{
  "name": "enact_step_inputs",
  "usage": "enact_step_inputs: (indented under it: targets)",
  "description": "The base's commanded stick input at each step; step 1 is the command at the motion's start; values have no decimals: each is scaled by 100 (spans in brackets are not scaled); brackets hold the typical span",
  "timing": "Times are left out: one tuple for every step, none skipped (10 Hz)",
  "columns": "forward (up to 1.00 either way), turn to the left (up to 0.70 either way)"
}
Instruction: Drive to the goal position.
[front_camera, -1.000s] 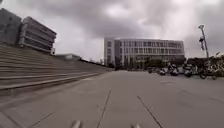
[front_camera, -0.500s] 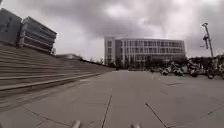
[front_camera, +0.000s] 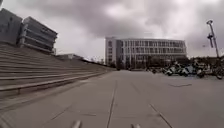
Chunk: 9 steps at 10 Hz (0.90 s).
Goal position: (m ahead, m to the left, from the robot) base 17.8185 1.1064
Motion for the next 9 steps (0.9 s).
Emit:
enact_step_inputs:
  targets:
    - [85,-9]
    - [85,-15]
    - [85,-2]
    - [85,-14]
    - [85,-20]
    - [85,-9]
    - [85,-6]
    - [85,-16]
    - [85,-4]
